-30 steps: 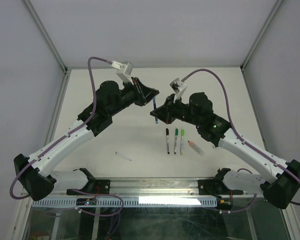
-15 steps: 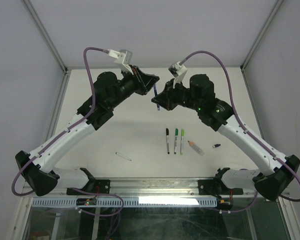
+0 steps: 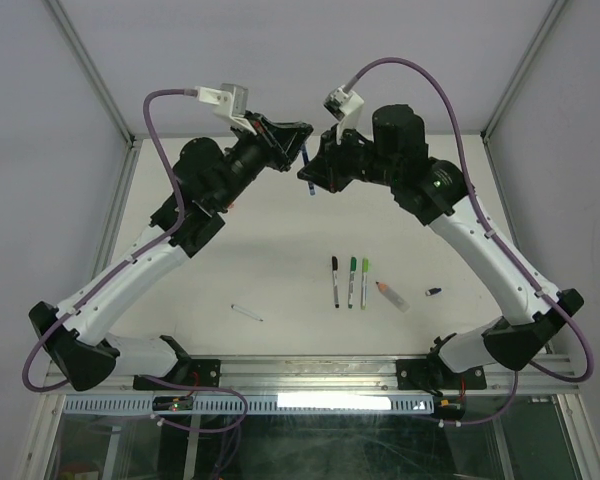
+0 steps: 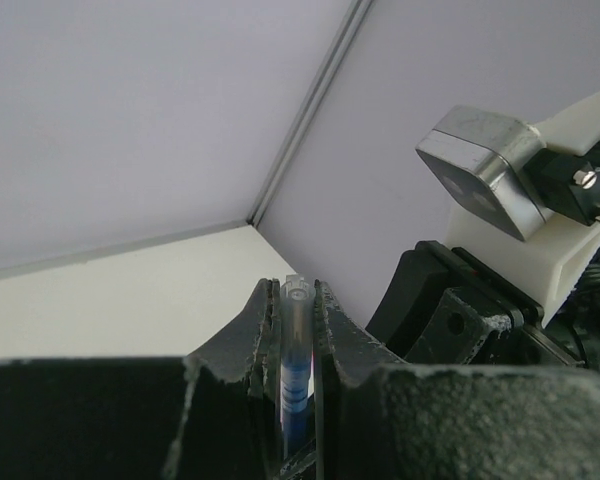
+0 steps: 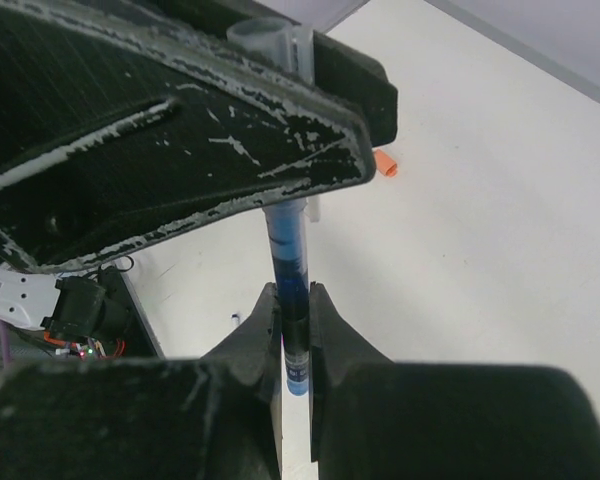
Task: Insert the pens into the pen caps
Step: Press the pen cap onto the pen.
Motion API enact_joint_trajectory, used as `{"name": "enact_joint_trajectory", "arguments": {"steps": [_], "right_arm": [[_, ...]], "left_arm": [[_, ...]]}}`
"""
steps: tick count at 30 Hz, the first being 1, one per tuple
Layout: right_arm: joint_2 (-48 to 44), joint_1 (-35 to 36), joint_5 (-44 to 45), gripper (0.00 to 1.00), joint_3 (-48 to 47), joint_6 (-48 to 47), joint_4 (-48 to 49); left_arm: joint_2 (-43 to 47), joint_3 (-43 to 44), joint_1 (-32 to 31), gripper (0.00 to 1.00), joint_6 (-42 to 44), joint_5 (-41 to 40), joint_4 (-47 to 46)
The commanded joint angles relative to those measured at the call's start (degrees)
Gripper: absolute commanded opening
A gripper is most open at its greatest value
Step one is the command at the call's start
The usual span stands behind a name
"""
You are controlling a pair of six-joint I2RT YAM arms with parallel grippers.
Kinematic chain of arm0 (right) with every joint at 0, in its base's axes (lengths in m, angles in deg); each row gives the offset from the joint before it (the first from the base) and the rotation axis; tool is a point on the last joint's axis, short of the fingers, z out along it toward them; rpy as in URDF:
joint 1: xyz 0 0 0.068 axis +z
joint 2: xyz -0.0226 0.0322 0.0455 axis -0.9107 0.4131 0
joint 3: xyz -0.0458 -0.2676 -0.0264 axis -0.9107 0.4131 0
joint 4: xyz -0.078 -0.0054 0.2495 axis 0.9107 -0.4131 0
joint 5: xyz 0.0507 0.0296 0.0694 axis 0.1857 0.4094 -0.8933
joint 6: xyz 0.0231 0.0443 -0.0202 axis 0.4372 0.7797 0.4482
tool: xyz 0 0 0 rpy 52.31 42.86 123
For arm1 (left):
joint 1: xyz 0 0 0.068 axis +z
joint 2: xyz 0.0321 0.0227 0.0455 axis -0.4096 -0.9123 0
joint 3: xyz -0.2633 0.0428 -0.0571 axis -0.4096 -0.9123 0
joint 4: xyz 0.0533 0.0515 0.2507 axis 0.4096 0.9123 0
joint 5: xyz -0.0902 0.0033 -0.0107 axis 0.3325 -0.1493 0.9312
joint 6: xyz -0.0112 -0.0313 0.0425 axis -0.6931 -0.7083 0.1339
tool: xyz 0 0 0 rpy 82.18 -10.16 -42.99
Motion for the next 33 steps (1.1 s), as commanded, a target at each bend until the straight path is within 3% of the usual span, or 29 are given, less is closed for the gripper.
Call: {"name": "enact_joint_trajectory", "arguments": {"steps": [1, 5, 9, 15, 27, 33], "right_arm": [[1.33, -3.06, 7.07, 0.0, -17.97, -2.09, 30.76], [1.29, -3.09, 5.16, 0.0, -19.3, -4.18, 23.81], [-6.0, -3.13, 1.39, 0.0, -0.2, -1.41, 24.48], [-12.17, -2.68, -5.65, 0.0, 17.94, 4.87, 26.7], [-15.02, -0.29, -5.99, 0.0, 36.96, 9.2, 24.7], [-17.76, -0.25, -1.79, 0.0, 43.52, 13.39, 24.06]], "left_arm": [[-1.76, -5.47, -5.89, 0.0, -1.63, 15.11, 21.6], [0.69, -6.13, -5.76, 0.0, -2.42, 13.11, 20.45], [3.17, -7.16, -5.71, 0.0, -4.47, 12.5, 16.03], [2.54, -7.82, -5.71, 0.0, -5.18, 13.98, 15.21], [4.0, -10.12, -5.55, 0.38, -6.77, 11.42, 10.93], [4.26, -10.75, -3.09, 0.51, -6.98, 9.88, 10.87]]}}
